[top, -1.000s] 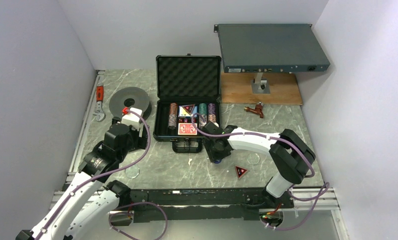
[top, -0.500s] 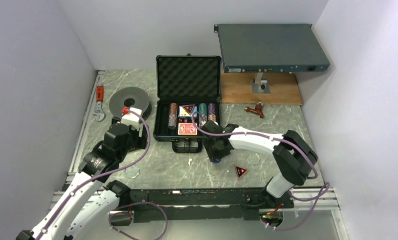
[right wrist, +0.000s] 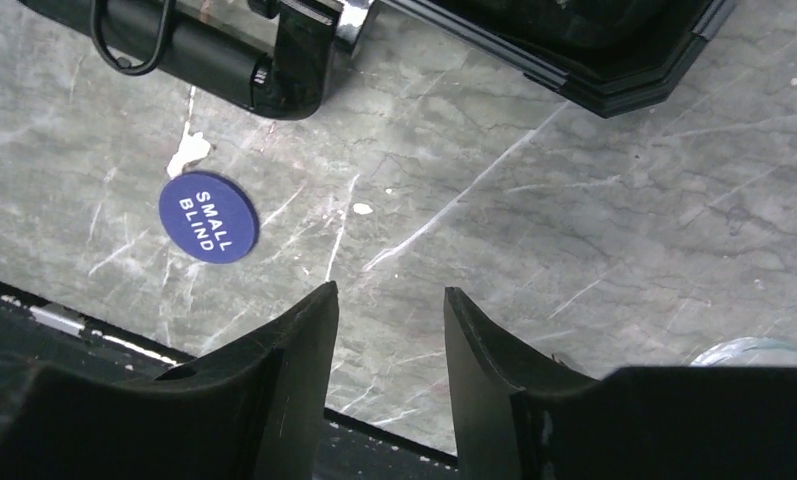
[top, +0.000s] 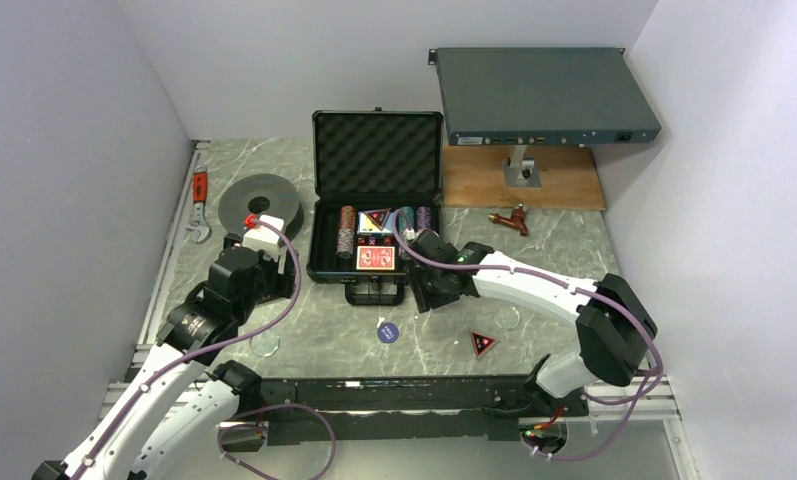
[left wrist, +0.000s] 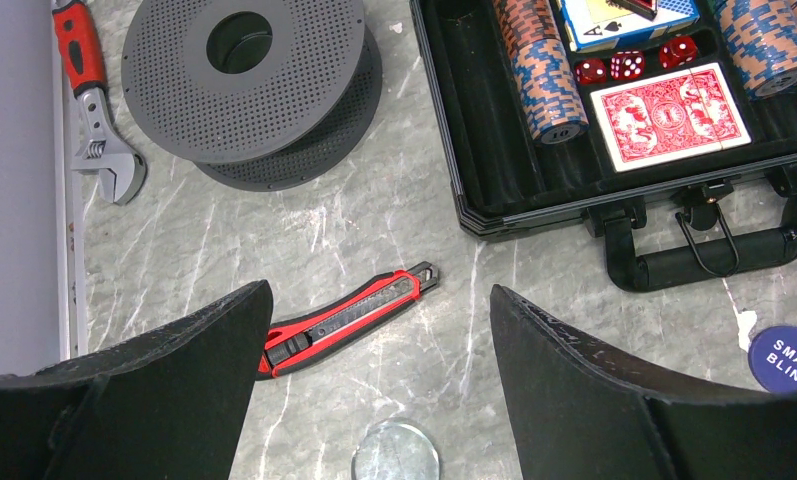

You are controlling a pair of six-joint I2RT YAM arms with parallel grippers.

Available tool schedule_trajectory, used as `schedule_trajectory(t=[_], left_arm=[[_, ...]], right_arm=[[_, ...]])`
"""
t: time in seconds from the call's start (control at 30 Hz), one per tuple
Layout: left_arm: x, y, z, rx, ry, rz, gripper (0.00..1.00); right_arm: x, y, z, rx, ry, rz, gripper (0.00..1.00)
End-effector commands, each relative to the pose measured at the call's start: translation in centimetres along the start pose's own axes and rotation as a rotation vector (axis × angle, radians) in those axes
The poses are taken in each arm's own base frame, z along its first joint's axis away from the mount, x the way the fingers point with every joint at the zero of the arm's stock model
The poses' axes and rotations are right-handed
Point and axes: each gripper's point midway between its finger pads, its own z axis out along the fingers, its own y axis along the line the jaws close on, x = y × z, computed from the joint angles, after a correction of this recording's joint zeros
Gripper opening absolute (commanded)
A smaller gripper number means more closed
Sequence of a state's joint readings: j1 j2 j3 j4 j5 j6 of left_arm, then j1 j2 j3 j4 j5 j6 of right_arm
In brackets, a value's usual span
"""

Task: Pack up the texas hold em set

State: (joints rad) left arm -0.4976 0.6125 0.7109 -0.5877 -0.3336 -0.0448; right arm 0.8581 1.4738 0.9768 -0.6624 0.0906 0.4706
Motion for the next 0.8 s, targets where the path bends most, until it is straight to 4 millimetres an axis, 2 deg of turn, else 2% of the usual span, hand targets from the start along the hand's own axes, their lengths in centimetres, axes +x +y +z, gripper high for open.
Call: schedule_trajectory(t=[0.0,0.1,0.23,0.43,0.77], left_arm=[[-1.5,-0.1,-0.2,0.01,-0.047,-0.016,0.86],[-1.5,-0.1,-0.2,0.013,-0.044,-0.014,0.85],[-1.5,-0.1,-0.2,0.011,-0.045,-0.016,0.85],[-1.5,-0.1,-0.3,0.016,-0.047,-0.017,0.85],[-1.6,0.0,-0.4,0.013,-0.057,-0.018,0.86]], right_arm=[[-1.0,1.9,-1.3,-0.087,-0.027,-0.021,0.5],[-1.0,3.8,-1.1,-0.122,-0.019,-0.049,0.65],[-0.5,6.0,-0.2,-0.106,0.008,-0.102,0.76],[0.4,8.0,1.8,-0.103,0.063,-0.169,0.78],[1.5,9.9,3.6,-0.087,0.112,-0.259,0.79]])
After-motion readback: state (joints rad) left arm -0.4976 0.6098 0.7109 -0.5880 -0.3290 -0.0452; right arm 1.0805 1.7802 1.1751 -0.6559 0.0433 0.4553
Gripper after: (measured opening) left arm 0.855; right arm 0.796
